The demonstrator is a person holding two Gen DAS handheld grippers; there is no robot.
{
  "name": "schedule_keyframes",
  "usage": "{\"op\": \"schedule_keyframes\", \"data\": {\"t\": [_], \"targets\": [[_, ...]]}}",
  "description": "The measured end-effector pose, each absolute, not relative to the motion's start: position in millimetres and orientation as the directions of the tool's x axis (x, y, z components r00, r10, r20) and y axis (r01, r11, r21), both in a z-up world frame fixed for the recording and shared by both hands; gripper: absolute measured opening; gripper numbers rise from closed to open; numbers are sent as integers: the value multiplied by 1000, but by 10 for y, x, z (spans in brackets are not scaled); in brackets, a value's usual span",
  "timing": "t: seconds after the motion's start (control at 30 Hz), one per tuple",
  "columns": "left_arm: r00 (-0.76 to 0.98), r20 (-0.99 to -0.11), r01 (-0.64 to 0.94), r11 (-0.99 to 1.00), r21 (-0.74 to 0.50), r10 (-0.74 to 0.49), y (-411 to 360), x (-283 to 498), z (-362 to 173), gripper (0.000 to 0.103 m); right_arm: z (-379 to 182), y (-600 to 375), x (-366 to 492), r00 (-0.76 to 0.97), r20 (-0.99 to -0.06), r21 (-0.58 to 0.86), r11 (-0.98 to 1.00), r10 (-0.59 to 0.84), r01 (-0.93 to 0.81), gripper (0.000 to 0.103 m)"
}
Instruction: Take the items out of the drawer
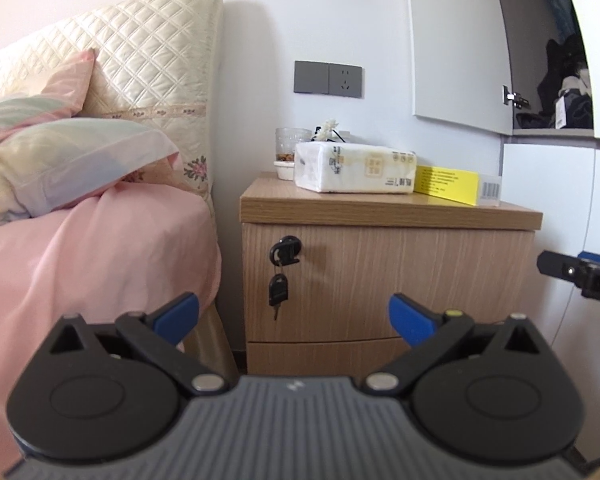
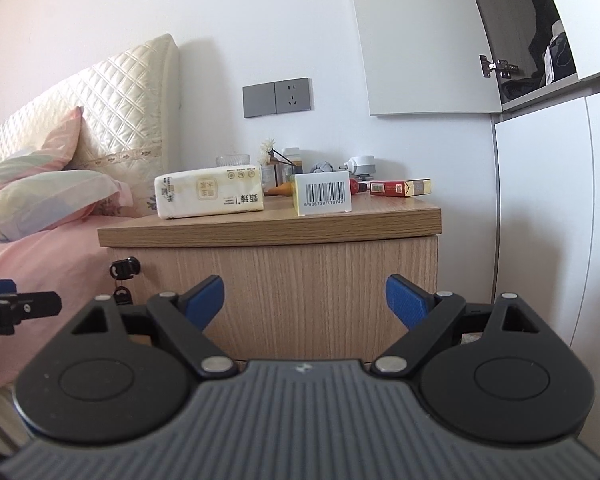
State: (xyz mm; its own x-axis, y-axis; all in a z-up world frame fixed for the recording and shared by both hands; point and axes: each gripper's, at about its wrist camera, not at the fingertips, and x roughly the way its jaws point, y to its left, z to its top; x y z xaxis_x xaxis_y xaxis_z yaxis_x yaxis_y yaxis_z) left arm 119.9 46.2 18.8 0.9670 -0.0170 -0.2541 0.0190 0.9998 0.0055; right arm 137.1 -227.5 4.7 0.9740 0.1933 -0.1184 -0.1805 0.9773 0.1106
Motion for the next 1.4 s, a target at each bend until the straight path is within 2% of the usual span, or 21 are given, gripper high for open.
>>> {"op": "schedule_keyframes", "data": {"t": [0.47,0.67,0.9,1.13,1.4], "targets": [[980,-198,25,1000,15,-21,454,758,153,103,-14,-2266,941,980,-89,108,980,178,-168,90],[987,-158,-6,1000,27,11,488,549,157,103,-8,-2257,705,986,-21,107,981,168,-164,90],[989,-145,-12,999,31,16,469,427,128,103,-71,-2204,540,982,-36,134,974,187,-181,90],[991,-130,-19,999,33,23,457,327,109,103,-102,-2100,433,984,-18,73,982,175,-174,90],[994,-104,-37,999,33,40,471,318,129,103,-99,-2139,455,981,-16,90,978,191,-189,90]]}}
